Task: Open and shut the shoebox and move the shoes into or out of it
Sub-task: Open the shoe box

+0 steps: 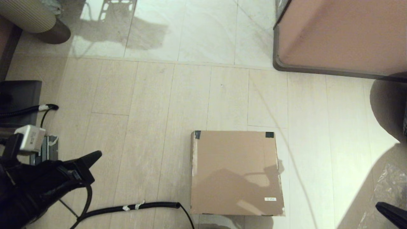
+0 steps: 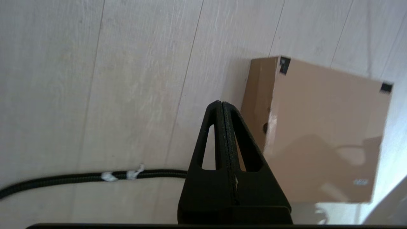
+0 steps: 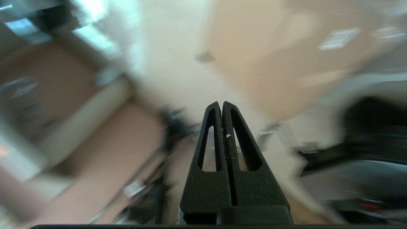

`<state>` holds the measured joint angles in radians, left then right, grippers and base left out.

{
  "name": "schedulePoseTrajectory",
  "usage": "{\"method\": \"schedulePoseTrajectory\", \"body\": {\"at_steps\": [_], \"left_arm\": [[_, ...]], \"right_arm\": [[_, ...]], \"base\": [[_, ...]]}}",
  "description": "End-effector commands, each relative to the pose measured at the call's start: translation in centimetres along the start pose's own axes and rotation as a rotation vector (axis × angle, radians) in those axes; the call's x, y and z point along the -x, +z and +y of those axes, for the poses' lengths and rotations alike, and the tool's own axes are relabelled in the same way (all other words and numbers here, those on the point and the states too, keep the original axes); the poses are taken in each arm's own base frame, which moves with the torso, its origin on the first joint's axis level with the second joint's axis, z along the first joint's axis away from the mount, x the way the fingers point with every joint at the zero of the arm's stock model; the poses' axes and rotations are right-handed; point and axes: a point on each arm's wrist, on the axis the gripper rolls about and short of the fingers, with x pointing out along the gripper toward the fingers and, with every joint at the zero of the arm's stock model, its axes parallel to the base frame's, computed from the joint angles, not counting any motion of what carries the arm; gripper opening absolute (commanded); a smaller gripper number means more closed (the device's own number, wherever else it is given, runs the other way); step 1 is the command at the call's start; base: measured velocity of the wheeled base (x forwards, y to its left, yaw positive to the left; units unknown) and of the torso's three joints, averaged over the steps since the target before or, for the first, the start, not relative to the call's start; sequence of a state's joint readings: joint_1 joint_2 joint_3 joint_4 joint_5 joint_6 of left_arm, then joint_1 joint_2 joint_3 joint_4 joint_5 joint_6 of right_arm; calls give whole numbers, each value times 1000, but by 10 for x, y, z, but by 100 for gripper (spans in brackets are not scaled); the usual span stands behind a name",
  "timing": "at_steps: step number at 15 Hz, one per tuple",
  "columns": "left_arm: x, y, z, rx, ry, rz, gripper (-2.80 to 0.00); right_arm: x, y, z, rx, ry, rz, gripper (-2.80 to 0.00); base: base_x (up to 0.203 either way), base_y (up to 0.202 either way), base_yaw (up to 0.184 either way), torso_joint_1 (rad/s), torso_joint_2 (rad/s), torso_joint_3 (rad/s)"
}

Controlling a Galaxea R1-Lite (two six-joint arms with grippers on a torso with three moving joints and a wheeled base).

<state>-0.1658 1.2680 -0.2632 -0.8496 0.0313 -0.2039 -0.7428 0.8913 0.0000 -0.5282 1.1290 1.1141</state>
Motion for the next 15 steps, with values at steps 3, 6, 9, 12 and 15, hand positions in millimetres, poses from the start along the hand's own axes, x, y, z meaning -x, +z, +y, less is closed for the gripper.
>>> {"method": "schedulePoseTrajectory", "body": {"at_steps": [3, 6, 9, 12, 15], "left_arm": [[14, -24, 6, -83, 11, 73, -280], [19, -37, 9, -122, 30, 131, -280], [28, -52, 23, -150, 144, 209, -280], [37, -66, 33, -151, 270, 269, -280], [46, -83, 40, -147, 373, 441, -280]], "right_arm": [[3, -16, -23, 249, -185, 8, -280], [5, -14, -26, 604, -404, -81, -280], [11, -9, -32, 1025, -843, -135, -280], [14, -12, -37, 1143, -1043, -35, -280], [13, -21, -35, 1048, -969, 212, -280]], "base": [[0, 0, 0, 0, 0, 0], [0, 0, 0, 0, 0, 0], [0, 0, 0, 0, 0, 0], [0, 0, 0, 0, 0, 0], [0, 0, 0, 0, 0, 0]]}}
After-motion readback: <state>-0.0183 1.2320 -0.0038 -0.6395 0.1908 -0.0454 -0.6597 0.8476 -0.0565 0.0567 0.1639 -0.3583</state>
